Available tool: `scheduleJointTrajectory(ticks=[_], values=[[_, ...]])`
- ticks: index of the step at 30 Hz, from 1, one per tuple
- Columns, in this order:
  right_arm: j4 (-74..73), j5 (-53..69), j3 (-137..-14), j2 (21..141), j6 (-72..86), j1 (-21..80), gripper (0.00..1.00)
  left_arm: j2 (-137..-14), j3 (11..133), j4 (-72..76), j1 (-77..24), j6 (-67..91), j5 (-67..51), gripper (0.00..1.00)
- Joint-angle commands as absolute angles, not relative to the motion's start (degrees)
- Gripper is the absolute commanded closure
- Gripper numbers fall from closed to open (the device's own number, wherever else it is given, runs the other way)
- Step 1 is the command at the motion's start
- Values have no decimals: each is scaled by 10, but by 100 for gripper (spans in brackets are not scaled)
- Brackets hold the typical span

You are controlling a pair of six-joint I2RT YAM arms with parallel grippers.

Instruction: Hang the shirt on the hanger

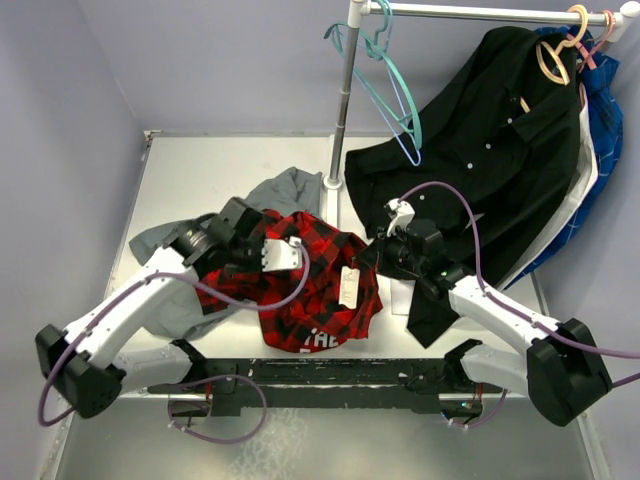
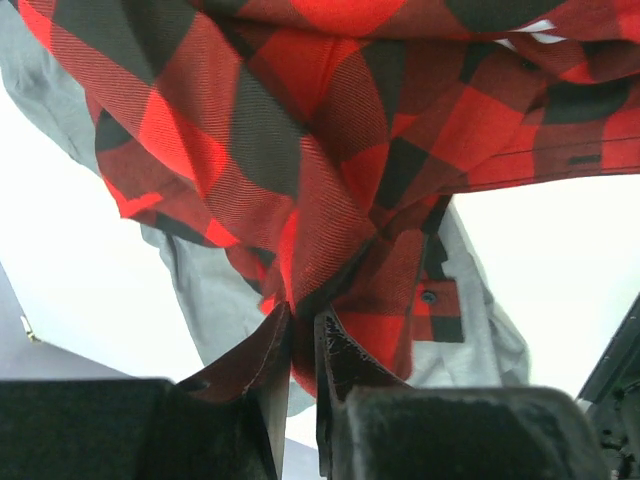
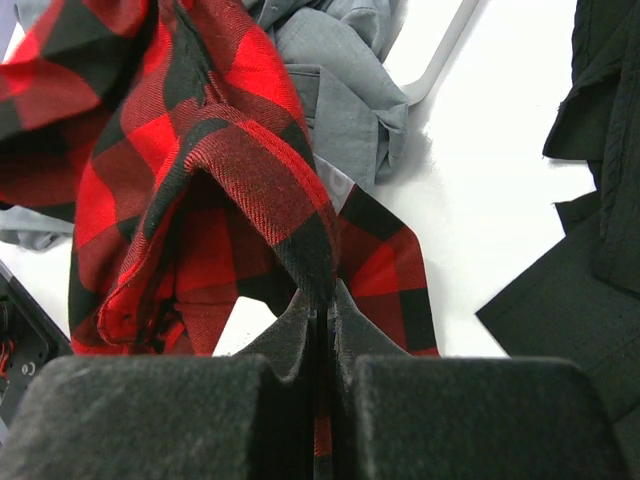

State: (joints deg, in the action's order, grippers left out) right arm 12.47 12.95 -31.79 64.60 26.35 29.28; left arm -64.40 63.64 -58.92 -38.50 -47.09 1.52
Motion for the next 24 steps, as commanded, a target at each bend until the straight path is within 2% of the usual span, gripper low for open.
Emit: scheduleJointTrajectory(ticks=[1,7,15,18,21,22,23,24], values=[[156,144,-322,652,252,290,100,-728,702,-560,-301,-561,-54,80],[176,141,-311,649,251,290,100,-916,896,-606,-116,-604,-198,73],[189,142,-309,667,249,290,100,-1069,1031,-635,-74,-580,-251,71],[189,133,-313,667,245,290,100,-1060,1037,-733,-91,-563,-346,54],[191,131,-315,667,245,290,100,-943,913,-708,-144,-520,-347,45],[190,133,-317,669,244,290,100,-897,859,-679,-184,-495,-330,39],[189,137,-321,672,242,290,100,-850,811,-661,-215,-478,-312,24],[185,145,-325,676,238,290,100,-813,776,-647,-242,-459,-292,18]])
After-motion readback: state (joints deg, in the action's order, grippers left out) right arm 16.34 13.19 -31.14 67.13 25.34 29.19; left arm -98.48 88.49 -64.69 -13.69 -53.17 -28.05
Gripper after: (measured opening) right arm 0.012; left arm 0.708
